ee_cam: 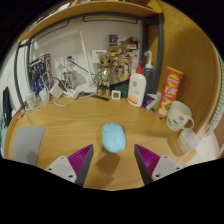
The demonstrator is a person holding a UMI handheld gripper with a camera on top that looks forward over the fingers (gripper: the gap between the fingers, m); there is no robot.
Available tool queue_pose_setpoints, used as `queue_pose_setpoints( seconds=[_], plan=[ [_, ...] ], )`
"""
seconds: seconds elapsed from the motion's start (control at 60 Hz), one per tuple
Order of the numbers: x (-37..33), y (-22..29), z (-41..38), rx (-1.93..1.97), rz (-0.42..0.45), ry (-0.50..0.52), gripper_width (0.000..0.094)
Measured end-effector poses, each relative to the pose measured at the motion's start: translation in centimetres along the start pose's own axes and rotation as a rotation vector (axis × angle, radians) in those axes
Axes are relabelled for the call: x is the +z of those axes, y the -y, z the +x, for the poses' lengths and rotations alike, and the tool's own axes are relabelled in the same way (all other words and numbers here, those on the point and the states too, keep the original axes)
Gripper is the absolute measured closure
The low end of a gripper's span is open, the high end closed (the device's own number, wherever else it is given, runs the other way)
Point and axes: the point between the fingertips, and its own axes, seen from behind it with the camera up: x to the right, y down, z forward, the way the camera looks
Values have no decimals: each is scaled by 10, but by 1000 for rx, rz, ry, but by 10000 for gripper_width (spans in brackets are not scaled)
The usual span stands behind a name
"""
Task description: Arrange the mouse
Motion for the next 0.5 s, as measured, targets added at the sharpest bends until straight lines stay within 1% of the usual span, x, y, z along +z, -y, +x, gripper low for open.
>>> queue_pose_setpoints(
  seconds=[0.183, 0.233, 0.317, 0.333, 0.383, 0.5],
  plan=[
    [57, 14, -1, -34, 12, 21, 116],
    [66, 17, 0, -38, 16, 22, 137],
    [74, 23, 1, -24, 40, 32, 209],
    [74, 23, 0, -20, 43, 34, 241],
    [76, 23, -2, -2, 47, 43, 399],
    [77, 23, -1, -37, 51, 41, 458]
  ],
)
